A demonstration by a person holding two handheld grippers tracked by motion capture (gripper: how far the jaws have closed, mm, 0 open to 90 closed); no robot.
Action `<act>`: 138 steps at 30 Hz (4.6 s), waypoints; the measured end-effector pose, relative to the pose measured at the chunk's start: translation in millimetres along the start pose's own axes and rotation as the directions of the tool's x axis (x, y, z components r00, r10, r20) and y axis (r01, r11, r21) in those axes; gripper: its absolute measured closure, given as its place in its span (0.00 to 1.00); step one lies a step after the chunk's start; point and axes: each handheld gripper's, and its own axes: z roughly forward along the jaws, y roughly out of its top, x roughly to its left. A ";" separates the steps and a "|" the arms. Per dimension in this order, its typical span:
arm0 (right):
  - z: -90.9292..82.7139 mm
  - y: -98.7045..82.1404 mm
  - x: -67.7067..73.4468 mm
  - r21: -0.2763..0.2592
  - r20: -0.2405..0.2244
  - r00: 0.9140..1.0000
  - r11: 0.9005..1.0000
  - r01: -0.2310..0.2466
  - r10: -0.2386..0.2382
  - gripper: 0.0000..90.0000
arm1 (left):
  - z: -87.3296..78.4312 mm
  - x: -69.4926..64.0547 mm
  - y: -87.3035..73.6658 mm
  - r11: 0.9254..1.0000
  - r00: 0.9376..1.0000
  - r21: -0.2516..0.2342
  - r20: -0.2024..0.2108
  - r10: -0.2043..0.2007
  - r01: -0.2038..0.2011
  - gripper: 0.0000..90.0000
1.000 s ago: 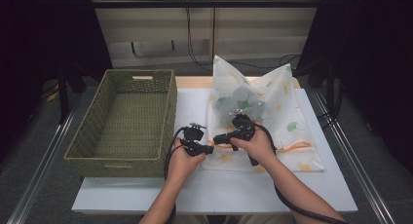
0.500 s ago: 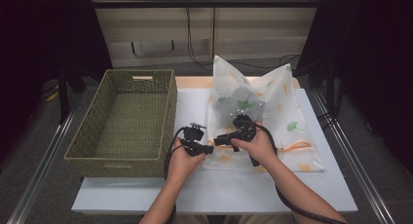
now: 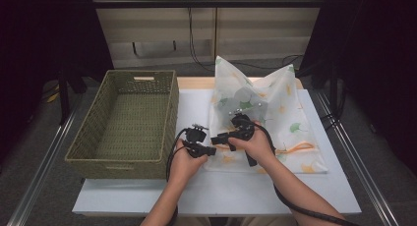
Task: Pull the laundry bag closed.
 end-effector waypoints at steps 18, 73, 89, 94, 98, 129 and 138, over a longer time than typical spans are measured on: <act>-6.3 3.0 5.6 -0.020 -0.015 0.997 0.997 0.076 -0.076 0.79 | 2.5 -0.8 -0.3 1.000 1.000 0.004 -0.004 0.002 -0.002 0.98; -19.4 -7.3 2.3 0.053 -0.050 0.987 0.986 0.158 -0.155 0.99 | -2.7 -1.1 2.6 1.000 0.999 -0.014 0.027 -0.023 0.023 0.99; -14.0 -2.7 -8.0 -0.007 -0.052 0.996 0.997 0.076 -0.076 0.95 | 2.7 -2.1 1.1 1.000 0.999 0.011 0.040 -0.007 0.006 0.99; -11.7 0.1 -6.1 -0.020 -0.043 0.997 0.997 0.069 -0.070 0.94 | 5.6 -5.7 0.8 1.000 0.999 0.011 0.051 -0.004 0.003 0.99; -7.2 3.3 -4.0 -0.018 -0.037 0.997 0.997 0.073 -0.073 0.96 | 5.7 -7.6 1.5 1.000 0.998 0.012 0.055 0.006 -0.007 0.99; -18.1 3.0 1.6 -0.048 -0.067 0.986 0.988 0.150 -0.153 0.99 | 5.3 -2.2 1.4 0.998 0.996 -0.034 0.074 -0.057 0.059 0.98; -28.9 -5.7 -5.5 -0.055 -0.066 0.986 0.987 0.152 -0.156 1.00 | 3.0 -2.4 3.3 0.998 0.997 -0.037 0.067 -0.049 0.051 0.99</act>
